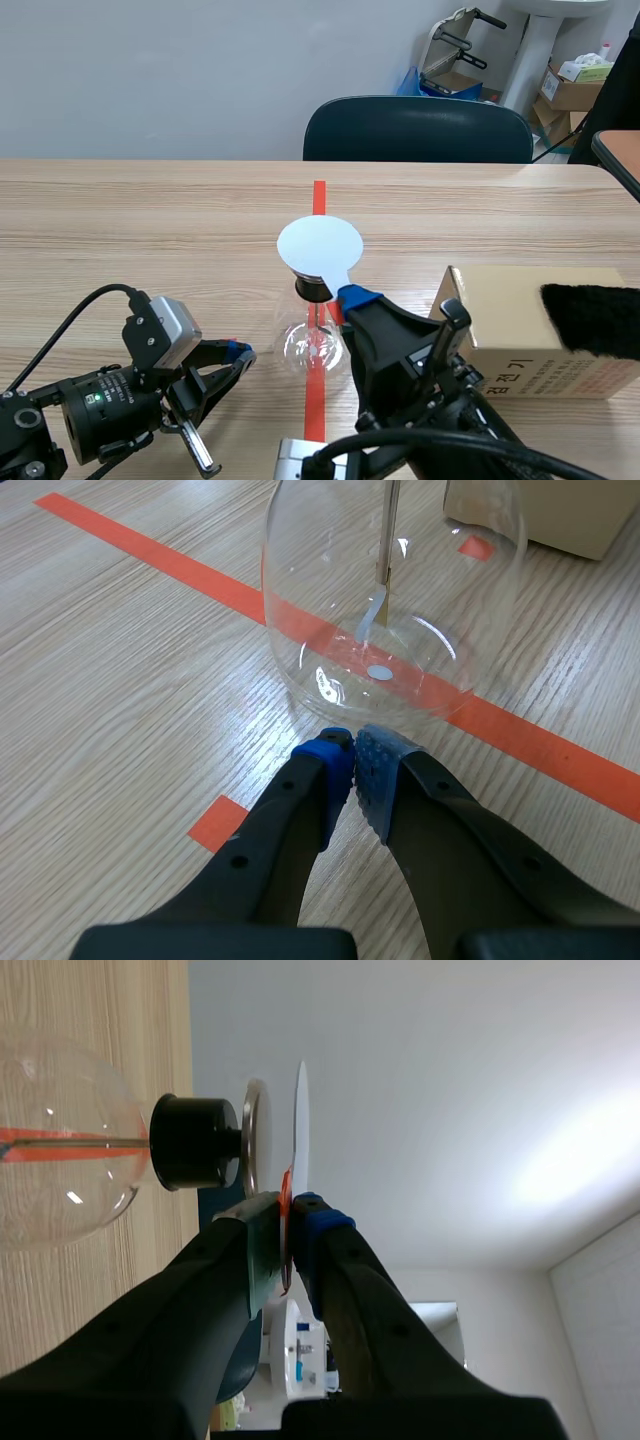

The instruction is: Do the electroscope experiment

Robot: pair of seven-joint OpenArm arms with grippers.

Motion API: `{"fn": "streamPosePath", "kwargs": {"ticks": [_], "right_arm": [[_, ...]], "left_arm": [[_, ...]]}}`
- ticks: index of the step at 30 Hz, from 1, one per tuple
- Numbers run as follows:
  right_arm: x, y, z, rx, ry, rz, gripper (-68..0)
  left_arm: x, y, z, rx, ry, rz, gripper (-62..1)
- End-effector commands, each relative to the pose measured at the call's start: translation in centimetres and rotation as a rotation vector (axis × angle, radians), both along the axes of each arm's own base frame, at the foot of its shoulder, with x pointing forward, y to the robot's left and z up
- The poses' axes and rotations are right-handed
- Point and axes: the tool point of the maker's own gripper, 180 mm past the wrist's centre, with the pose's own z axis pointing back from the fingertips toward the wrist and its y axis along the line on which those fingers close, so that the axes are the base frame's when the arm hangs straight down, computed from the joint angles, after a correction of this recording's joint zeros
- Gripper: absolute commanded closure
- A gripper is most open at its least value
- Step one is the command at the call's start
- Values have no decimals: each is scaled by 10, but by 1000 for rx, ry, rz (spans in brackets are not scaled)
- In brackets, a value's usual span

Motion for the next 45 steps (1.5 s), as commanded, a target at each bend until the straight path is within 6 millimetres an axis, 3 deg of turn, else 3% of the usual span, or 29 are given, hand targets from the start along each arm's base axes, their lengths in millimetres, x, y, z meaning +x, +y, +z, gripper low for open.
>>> {"fn": "streamPosePath", "kwargs": {"ticks": [1,19,29,38,45], "right_arm": [[6,-3,10,7,-37,-10,-18],[10,-9,10,9,-36,-49,-18],[31,-55,10,27,-25,-331,-18],[39,-98,9,42,-16,-576,-18],[39,-116,8,48,-12,-675,-18]], "left_arm": [[3,-6,8,-31,-16,-3,-55],[3,-6,8,-31,-16,-3,-55],[3,-6,8,-31,-16,-3,-55],[3,-6,8,-31,-16,-3,-55],[3,-6,8,-31,-16,-3,-55]]}}
